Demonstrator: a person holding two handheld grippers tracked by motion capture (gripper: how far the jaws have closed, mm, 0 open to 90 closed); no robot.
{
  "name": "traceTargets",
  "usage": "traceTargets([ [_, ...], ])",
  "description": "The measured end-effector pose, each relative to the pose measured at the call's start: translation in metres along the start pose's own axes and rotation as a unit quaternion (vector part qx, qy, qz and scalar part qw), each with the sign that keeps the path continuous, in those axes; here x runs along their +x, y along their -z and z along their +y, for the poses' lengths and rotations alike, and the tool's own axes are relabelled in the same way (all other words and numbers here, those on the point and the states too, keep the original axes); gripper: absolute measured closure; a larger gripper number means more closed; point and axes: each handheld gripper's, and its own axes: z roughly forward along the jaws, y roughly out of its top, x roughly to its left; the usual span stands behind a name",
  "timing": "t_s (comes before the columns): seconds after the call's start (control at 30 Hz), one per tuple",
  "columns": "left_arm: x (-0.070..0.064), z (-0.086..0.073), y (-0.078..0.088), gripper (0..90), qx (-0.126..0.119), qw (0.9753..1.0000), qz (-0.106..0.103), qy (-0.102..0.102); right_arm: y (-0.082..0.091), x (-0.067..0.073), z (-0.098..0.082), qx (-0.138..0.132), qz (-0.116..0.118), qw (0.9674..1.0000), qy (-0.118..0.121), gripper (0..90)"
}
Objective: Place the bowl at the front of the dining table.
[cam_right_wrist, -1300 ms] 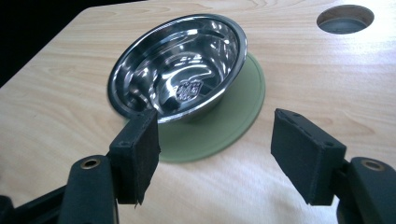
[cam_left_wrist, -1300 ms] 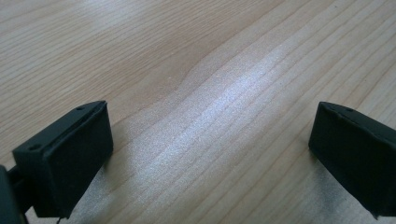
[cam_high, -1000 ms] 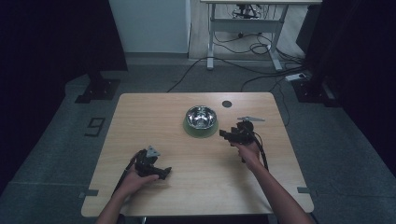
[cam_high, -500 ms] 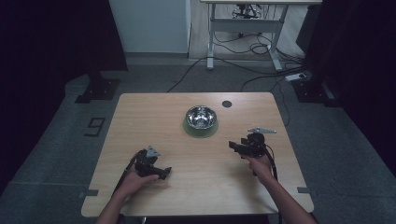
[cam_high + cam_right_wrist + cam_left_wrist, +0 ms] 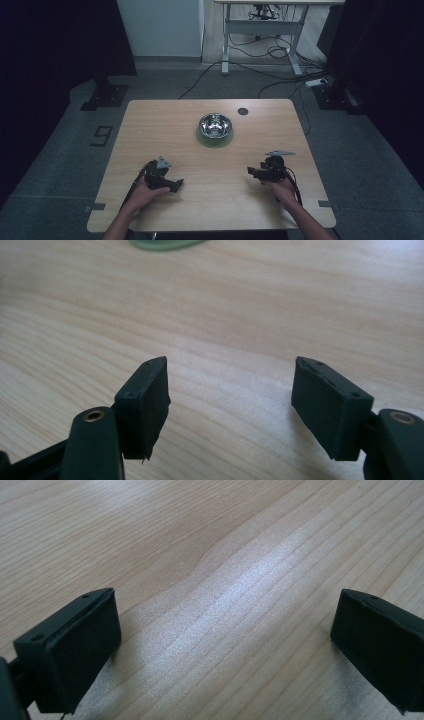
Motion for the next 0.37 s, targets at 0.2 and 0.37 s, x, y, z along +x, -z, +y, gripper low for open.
traceTargets([
  [0.2,0.0,0.0,0.0,0.0,0.0,1.0,0.0,0.0,-0.0052,0.0019,-0.0037,0.007,0.005,1.0,0.004,31.3],
  [0.37,0.0,0.0,0.0,0.0,0.0,1.0,0.0,0.0,-0.0042,0.003,-0.0023,0.001,-0.003,0.9998,0.018,31.3],
])
